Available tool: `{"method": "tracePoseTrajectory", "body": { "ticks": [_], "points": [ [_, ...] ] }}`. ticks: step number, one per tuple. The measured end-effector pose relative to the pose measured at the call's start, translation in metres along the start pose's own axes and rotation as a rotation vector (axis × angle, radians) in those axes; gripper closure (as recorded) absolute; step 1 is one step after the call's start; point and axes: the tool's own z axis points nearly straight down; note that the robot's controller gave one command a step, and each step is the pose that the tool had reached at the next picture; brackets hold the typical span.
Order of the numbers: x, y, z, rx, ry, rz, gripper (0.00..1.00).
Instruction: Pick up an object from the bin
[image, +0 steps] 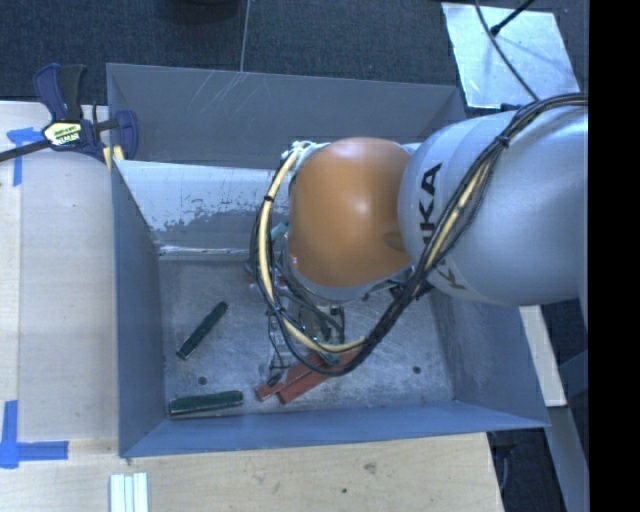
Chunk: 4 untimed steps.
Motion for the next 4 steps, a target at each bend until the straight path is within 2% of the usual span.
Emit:
{"method": "tracePoseTrajectory", "body": {
  "ticks": [1,2,3,4],
  "points": [
    [0.007,0.019,0.122,0.001,0.001,0.124,0.0],
    [0.0,0.019,0.128,-0.001,-0.007,-0.227,0.0],
    [-0.003,0.079,0.128,-0.001,-0.01,-0.573,0.0],
    [-0.003,0.078,0.128,0.0,-0.008,-0.569,1.0]
  ]
}}
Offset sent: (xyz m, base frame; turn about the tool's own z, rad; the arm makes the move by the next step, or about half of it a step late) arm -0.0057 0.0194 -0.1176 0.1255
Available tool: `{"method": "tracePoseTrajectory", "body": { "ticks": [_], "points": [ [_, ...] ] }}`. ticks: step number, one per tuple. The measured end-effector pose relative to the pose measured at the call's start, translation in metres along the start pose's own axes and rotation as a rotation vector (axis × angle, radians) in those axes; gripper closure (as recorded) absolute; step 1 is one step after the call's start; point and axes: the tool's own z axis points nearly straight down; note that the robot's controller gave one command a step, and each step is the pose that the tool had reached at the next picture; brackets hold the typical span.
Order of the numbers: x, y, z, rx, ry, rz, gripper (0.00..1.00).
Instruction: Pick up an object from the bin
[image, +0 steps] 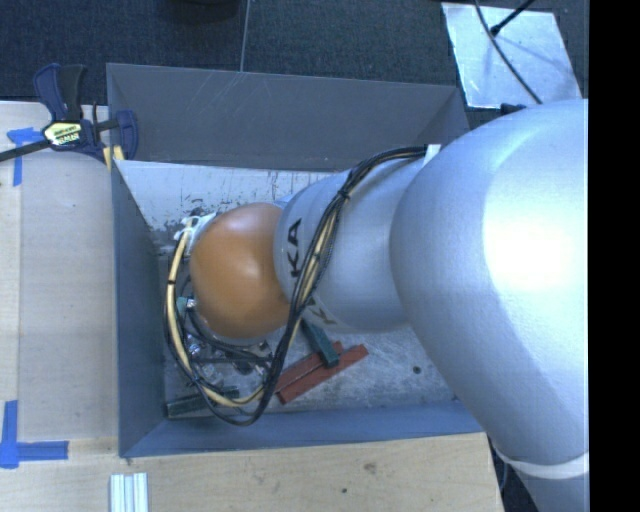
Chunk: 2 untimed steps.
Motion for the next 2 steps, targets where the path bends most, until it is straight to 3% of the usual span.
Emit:
{"method": "tracePoseTrajectory", "body": {
  "ticks": [1,2],
  "points": [
    [0.013,0.002,-0.167,0.002,-0.01,-0.033,1.0],
    [-0.003,-0.004,-0.109,0.0,0.004,0.355,1.0]
  ]
}}
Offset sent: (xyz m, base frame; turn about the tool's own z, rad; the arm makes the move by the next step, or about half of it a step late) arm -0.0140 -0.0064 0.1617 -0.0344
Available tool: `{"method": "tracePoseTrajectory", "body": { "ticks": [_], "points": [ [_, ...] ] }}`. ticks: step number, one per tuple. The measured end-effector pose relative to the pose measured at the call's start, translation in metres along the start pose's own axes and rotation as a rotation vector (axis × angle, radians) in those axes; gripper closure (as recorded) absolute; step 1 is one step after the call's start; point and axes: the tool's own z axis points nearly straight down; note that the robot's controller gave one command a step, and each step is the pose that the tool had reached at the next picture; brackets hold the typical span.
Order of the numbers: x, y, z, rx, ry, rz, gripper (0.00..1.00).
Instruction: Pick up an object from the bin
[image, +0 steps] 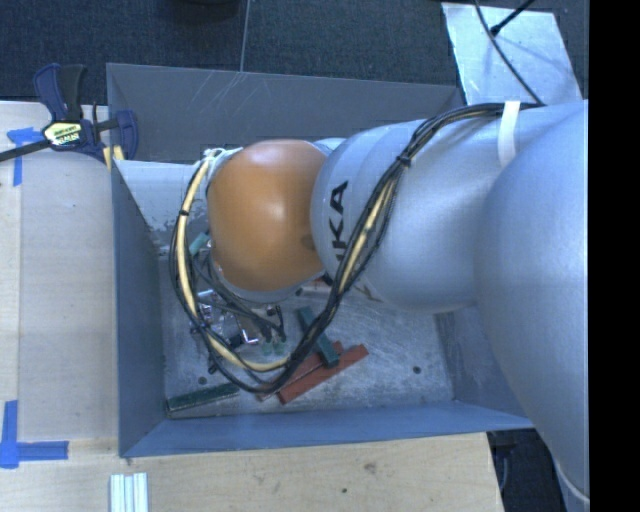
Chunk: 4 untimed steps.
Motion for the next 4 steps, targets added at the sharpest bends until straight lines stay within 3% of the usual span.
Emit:
{"method": "tracePoseTrajectory", "body": {
  "ticks": [1,2,3,4],
  "points": [
    [-0.003,-0.027,0.008,0.001,-0.001,0.227,1.0],
    [-0.003,-0.045,0.031,0.0,-0.001,0.141,1.0],
    [-0.004,-0.045,0.03,0.0,-0.002,0.142,0.0],
    [0.005,-0.079,0.11,0.0,0.001,-0.154,0.0]
  ]
}}
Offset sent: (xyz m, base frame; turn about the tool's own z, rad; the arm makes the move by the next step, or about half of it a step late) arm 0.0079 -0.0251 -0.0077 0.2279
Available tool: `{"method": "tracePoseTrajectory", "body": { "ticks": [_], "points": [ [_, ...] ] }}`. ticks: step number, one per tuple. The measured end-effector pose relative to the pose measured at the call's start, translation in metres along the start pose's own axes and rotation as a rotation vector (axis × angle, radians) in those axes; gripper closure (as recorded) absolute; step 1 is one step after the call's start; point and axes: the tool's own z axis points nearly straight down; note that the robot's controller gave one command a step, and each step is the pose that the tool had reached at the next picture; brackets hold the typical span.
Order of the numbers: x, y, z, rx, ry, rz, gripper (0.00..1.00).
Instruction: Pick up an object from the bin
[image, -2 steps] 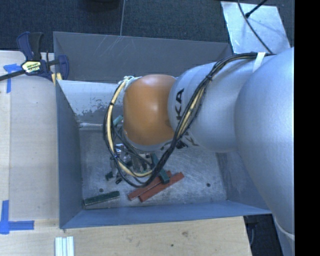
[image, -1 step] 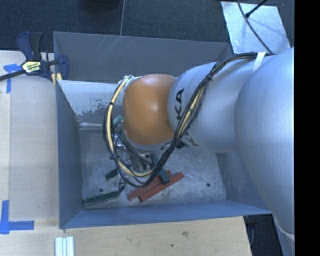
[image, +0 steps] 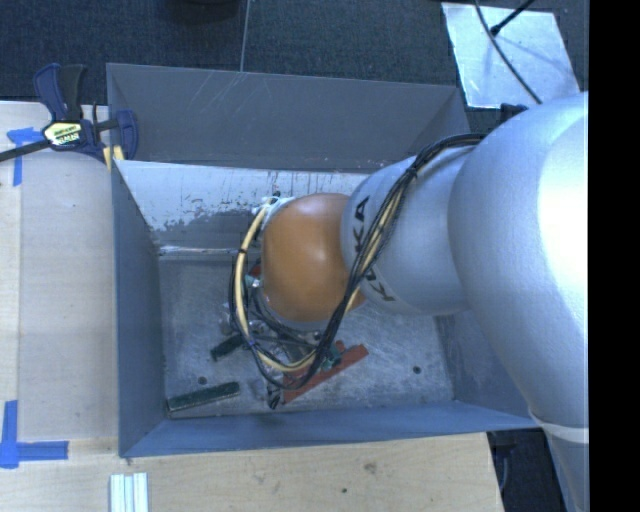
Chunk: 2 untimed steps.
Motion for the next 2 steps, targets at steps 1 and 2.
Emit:
{"method": "tracePoseTrajectory", "body": {
  "ticks": [1,2],
  "points": [
    [-0.009,-0.069,-0.002,0.004,-0.008,-0.063,0.0],
    [0.017,0.011,-0.001,0.0,-0.004,-0.546,0.0]
  ]
}}
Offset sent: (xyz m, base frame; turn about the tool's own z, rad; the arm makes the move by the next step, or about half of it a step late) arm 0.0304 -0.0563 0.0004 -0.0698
